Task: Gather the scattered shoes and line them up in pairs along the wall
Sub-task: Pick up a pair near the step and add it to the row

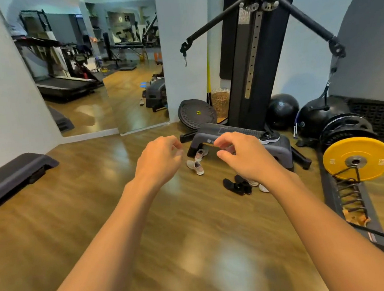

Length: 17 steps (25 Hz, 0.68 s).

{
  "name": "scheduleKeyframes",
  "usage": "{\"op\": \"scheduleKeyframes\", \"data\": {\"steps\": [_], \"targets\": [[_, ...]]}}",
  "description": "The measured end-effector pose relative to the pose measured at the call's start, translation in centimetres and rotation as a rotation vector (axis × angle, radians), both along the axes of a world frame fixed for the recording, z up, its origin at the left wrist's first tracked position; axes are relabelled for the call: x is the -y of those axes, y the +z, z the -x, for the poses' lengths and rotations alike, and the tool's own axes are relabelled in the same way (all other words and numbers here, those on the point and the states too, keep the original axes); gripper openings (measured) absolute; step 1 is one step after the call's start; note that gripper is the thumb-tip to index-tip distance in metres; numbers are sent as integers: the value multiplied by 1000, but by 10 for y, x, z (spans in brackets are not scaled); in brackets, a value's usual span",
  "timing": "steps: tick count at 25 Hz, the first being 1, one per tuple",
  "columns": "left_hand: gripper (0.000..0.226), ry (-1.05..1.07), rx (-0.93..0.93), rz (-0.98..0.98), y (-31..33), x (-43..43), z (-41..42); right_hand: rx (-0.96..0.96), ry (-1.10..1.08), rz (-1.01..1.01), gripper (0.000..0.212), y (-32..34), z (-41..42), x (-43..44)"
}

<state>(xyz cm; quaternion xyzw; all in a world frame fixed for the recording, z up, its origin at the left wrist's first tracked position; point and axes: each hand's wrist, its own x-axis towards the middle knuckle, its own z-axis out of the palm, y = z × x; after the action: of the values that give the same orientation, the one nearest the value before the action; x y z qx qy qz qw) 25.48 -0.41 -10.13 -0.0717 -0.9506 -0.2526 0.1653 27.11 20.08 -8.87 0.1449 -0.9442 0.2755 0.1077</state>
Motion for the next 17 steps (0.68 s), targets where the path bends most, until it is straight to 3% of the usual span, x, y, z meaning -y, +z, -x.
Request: {"op": "scheduleKeyframes", "data": {"steps": [11, 17], "targets": [[20, -135, 125, 9, -30, 16, 335, 98, -161, -16, 24, -33, 305, 20], [21, -114, 183, 56, -61, 27, 517, 176, -201, 94, 23, -79, 492, 27]]}}
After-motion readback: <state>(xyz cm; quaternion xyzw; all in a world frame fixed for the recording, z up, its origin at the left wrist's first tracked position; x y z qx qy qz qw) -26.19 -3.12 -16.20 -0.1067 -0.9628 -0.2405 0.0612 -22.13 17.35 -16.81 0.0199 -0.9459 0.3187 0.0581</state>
